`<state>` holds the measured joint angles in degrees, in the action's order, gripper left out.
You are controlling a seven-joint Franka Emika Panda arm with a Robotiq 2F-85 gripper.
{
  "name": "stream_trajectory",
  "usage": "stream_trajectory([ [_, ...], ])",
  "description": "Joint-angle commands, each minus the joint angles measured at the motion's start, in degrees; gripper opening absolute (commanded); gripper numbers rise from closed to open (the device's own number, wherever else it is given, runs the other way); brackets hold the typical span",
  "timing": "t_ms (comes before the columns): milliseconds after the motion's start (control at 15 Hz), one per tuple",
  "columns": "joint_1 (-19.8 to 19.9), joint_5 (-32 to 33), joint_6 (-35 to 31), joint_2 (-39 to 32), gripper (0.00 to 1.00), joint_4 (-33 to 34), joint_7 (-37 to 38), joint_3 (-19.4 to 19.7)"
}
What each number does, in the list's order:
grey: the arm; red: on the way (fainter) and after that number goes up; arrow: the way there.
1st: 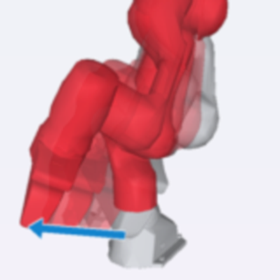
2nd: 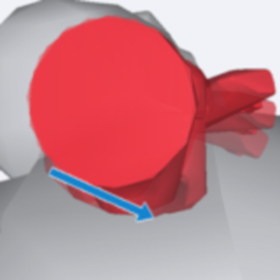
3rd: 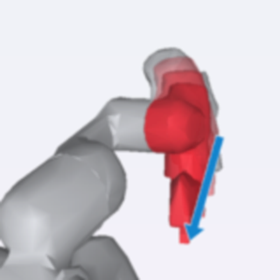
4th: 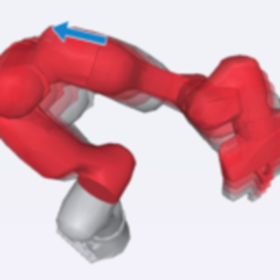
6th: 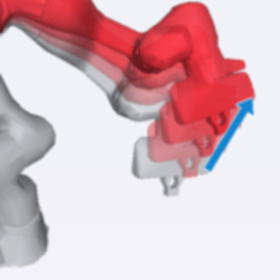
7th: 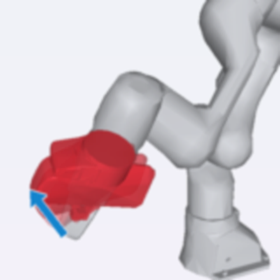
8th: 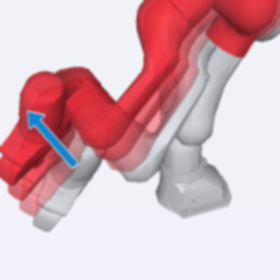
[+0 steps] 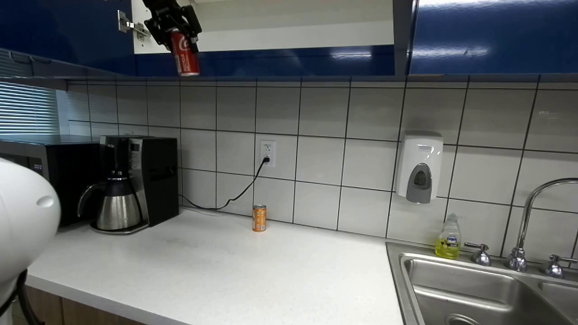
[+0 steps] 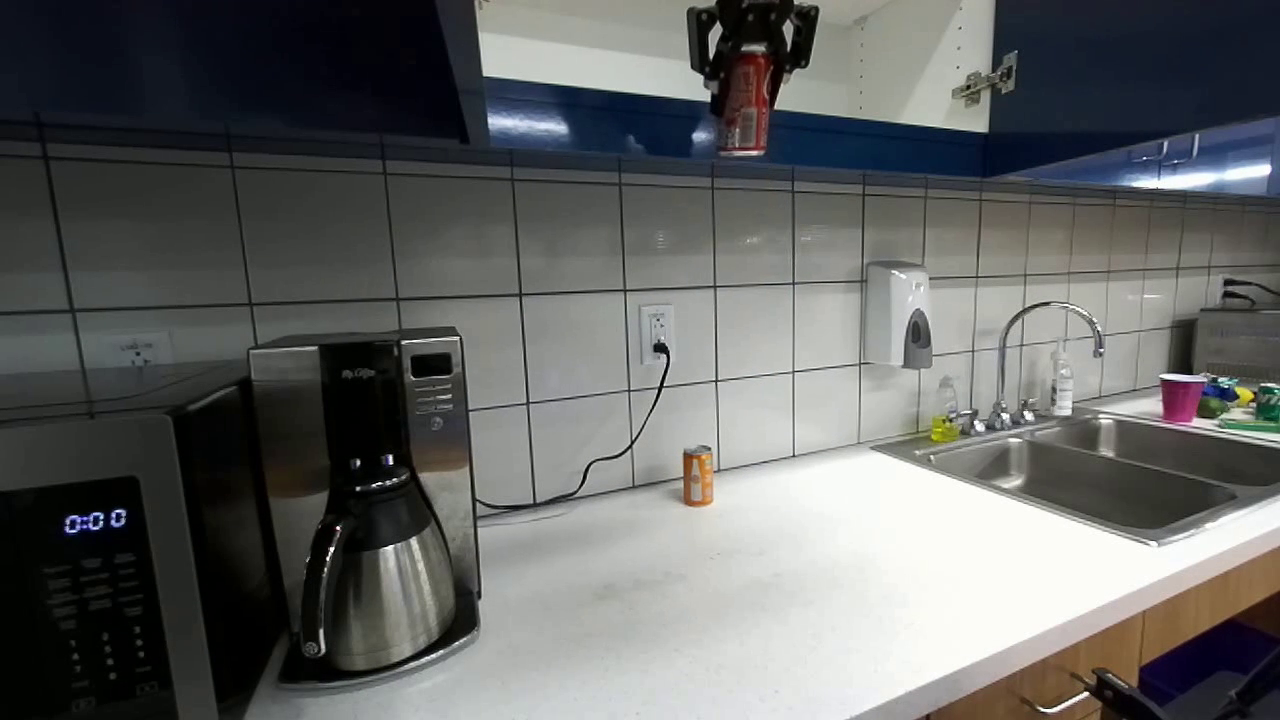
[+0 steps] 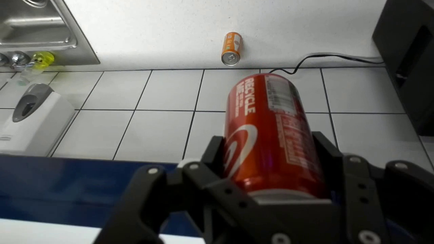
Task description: Put the can inside the cupboard
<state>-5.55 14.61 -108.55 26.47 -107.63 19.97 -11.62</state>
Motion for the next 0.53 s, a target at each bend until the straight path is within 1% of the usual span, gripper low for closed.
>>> stream_trajectory([
  [0, 1.9, 0.6, 4.1, -2.5, 0.41, 7.5, 1.3, -2.1],
  [467, 2.8, 2.0, 8.2, -6.4, 0.41, 17.7, 2.8, -3.0],
])
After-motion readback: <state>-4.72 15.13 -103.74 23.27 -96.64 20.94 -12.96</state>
